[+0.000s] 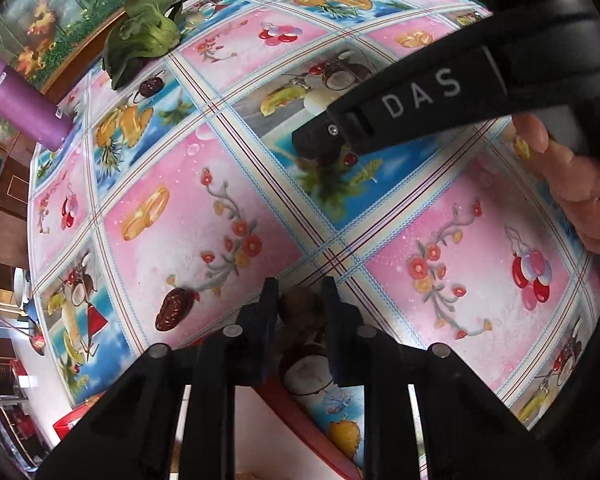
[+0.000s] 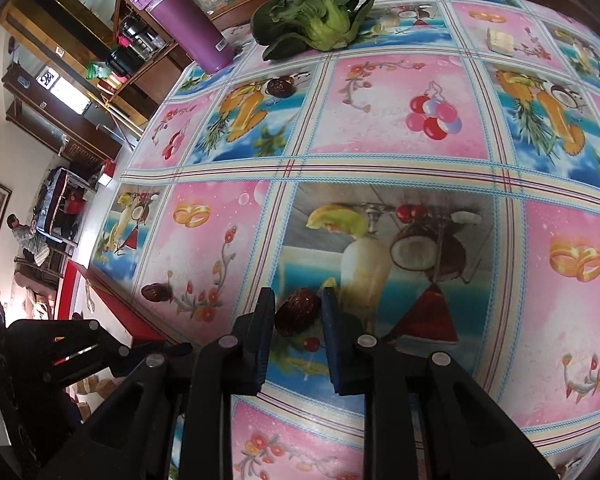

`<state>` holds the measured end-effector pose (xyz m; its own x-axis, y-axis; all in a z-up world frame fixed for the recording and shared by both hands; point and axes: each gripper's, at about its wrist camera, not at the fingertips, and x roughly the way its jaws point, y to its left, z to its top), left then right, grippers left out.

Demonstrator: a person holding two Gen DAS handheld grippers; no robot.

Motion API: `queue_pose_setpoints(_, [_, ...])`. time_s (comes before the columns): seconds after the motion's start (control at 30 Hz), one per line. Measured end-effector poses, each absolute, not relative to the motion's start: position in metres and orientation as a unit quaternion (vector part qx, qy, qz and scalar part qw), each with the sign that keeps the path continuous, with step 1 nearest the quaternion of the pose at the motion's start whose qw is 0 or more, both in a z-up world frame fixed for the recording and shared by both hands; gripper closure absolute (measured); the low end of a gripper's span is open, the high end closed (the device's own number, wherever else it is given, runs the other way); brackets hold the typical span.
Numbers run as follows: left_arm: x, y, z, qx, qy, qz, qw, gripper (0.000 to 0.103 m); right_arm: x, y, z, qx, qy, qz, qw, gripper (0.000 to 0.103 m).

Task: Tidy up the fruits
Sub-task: 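Grasp a brown date with the right tool while the left tool grasps a brown fruit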

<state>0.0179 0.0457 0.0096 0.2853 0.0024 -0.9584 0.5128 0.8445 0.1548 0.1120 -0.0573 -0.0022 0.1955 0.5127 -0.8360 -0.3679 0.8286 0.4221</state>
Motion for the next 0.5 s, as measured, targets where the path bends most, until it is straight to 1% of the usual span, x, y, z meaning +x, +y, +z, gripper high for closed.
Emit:
queue_pose_setpoints(0.3, [0.013, 0.035, 0.008, 0.243, 0.573, -0.146, 0.769, 0.08, 0.107, -0.067, -0.002, 0.064, 0.564, 0.287, 0.771, 0.081])
queue_pose_setpoints(0.5, [0.002, 0.033, 0.021, 0.216, 0.553, -0.135, 0.793, 0.08, 0.098, -0.076, 0.001, 0.07, 0.554, 0.292, 0.777, 0.081])
